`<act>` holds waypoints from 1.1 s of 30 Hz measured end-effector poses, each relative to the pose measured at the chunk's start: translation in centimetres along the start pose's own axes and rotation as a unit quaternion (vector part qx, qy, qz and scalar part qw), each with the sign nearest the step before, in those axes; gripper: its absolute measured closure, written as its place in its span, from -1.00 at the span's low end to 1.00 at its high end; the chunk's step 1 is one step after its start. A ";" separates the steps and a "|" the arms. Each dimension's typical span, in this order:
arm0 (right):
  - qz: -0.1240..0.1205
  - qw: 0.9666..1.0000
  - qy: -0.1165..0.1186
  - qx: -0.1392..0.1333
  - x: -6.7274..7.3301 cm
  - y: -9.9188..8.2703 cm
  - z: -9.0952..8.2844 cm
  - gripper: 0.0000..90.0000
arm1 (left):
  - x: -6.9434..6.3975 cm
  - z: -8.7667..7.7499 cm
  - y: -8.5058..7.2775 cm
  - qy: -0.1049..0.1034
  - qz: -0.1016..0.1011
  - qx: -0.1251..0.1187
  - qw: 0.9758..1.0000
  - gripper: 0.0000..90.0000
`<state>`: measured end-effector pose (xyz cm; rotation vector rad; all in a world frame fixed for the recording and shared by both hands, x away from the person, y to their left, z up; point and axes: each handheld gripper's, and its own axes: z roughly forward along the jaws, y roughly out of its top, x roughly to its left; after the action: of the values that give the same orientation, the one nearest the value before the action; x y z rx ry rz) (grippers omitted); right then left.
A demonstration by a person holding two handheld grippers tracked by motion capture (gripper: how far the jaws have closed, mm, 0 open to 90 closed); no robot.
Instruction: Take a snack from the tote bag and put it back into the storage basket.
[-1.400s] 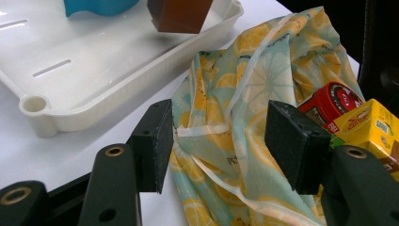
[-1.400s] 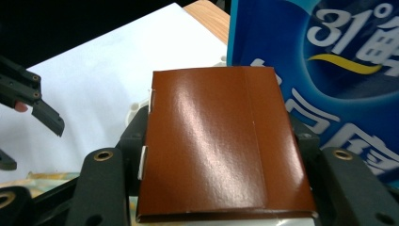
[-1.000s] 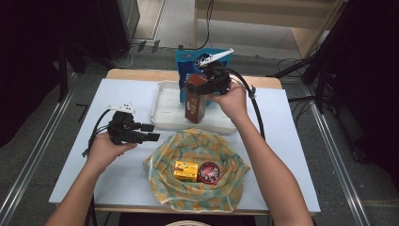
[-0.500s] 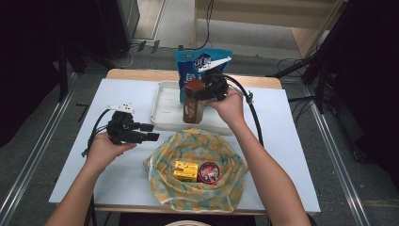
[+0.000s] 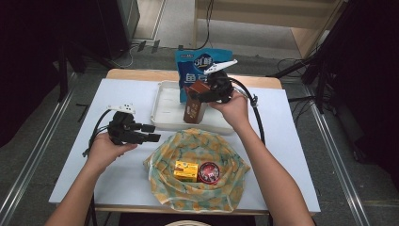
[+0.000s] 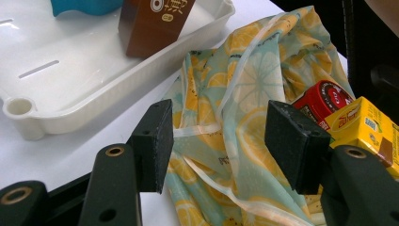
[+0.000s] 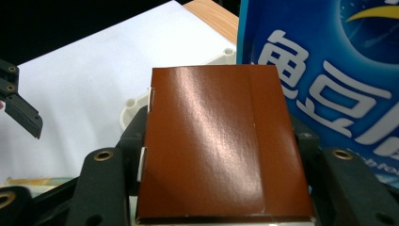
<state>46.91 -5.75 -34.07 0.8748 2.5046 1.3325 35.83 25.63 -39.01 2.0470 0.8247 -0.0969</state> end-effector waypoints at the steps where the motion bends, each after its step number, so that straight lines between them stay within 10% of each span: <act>1: -0.002 1.000 0.000 0.000 0.0 -0.1 -0.1 -0.02 | 0.0 0.0 0.0 0.001 0.000 0.001 1.000 -0.05; 33: 0.016 1.000 0.008 -0.005 -1.4 -4.9 -4.3 -0.01 | -0.1 0.2 0.0 0.004 0.006 0.008 1.000 -0.04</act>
<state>44.27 -11.62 -35.64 0.9097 2.5033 1.3658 35.76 25.38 -39.12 2.0688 0.8185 -0.0886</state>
